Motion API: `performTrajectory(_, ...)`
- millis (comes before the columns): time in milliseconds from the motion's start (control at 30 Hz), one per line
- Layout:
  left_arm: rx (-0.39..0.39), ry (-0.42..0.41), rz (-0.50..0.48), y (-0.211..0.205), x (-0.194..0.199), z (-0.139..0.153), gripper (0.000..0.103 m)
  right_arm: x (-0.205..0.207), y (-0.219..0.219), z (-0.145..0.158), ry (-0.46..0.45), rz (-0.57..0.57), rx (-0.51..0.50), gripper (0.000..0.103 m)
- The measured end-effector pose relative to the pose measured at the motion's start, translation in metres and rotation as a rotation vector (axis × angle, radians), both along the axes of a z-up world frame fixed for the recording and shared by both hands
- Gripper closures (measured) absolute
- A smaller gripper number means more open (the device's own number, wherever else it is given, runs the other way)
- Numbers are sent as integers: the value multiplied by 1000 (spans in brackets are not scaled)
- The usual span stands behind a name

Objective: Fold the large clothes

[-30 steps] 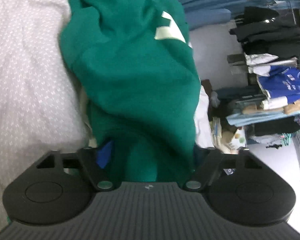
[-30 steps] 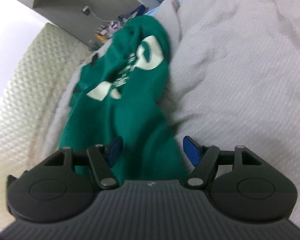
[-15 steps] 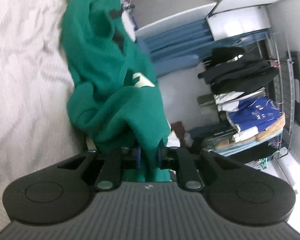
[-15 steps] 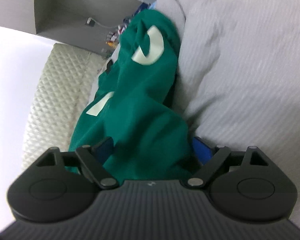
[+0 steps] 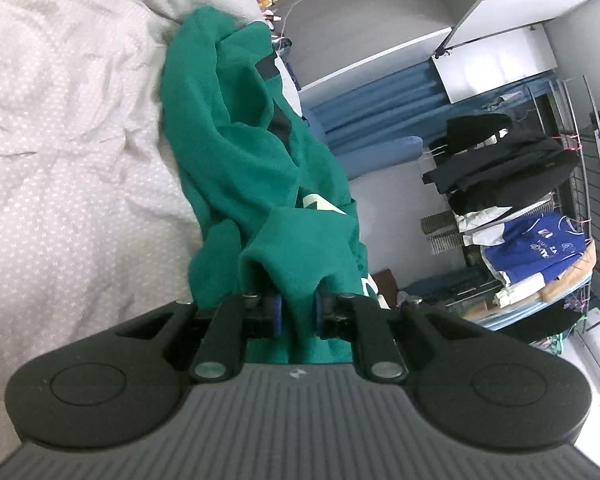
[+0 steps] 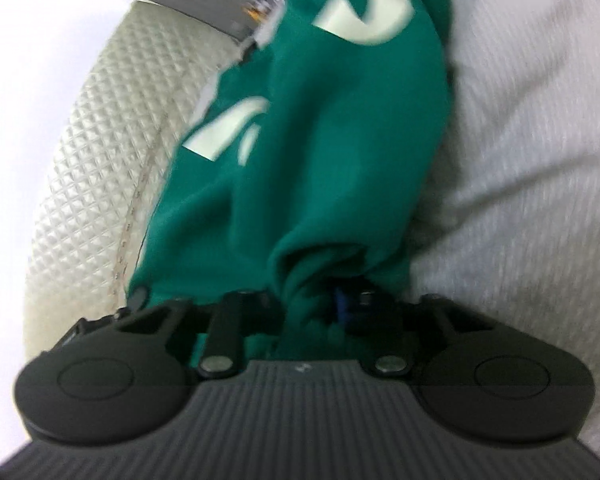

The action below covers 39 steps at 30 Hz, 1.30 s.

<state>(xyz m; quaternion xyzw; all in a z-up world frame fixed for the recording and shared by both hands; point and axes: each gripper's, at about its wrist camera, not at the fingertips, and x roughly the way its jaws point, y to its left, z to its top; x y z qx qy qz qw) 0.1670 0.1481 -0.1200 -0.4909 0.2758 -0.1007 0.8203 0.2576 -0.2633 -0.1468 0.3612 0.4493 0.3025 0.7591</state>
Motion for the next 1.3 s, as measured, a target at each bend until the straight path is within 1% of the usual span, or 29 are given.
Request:
performTrajectory(67,25,-35,-1,-4,1,4,87,-6,-5,15,-81,-29,3,87)
performTrajectory(167,66,-133,-15,-10,-8,19,87,-23,-19,44,-231,-83,63,88)
performTrajectory(267,54,-220,-47,-17,-29,40,87,-47,-35,69,-351,-123,87,88)
performTrajectory(367,95,-321,-67,-25,-60,65,87,-73,-52,87,-431,-137,127,89)
performTrajectory(500,100,-450,-69,-28,-101,101,88,-112,-70,116,-527,-127,174,89)
performTrajectory(600,87,-513,-62,-27,-130,130,88,-143,-78,150,-613,-121,190,89)
performTrajectory(667,88,-541,-61,-27,-146,154,88,-159,-80,172,-646,-120,201,89)
performTrajectory(800,124,-577,-63,-29,-168,215,88,-185,-88,234,-725,-124,187,89)
performTrajectory(900,152,-632,-57,-32,-184,271,87,-202,-92,279,-781,-129,198,89)
performTrajectory(967,176,-678,-49,-35,-194,312,87,-212,-98,316,-834,-136,213,89)
performTrajectory(1000,182,-698,-47,-36,-198,333,87,-215,-97,330,-853,-138,221,89)
performTrajectory(1033,195,-721,-44,-38,-203,358,87,-219,-100,350,-876,-141,226,89)
performTrajectory(1067,204,-734,-40,-40,-206,382,87,-222,-103,371,-897,-144,225,89)
performTrajectory(1100,215,-743,-36,-43,-208,405,87,-222,-104,384,-916,-143,222,89)
performTrajectory(1133,228,-750,-30,-46,-210,427,87,-226,-108,407,-947,-142,218,89)
performTrajectory(1200,252,-780,-21,-52,-212,470,87,-231,-113,439,-993,-153,211,89)
performTrajectory(1300,276,-798,-7,-60,-204,522,87,-225,-117,479,-1038,-173,192,89)
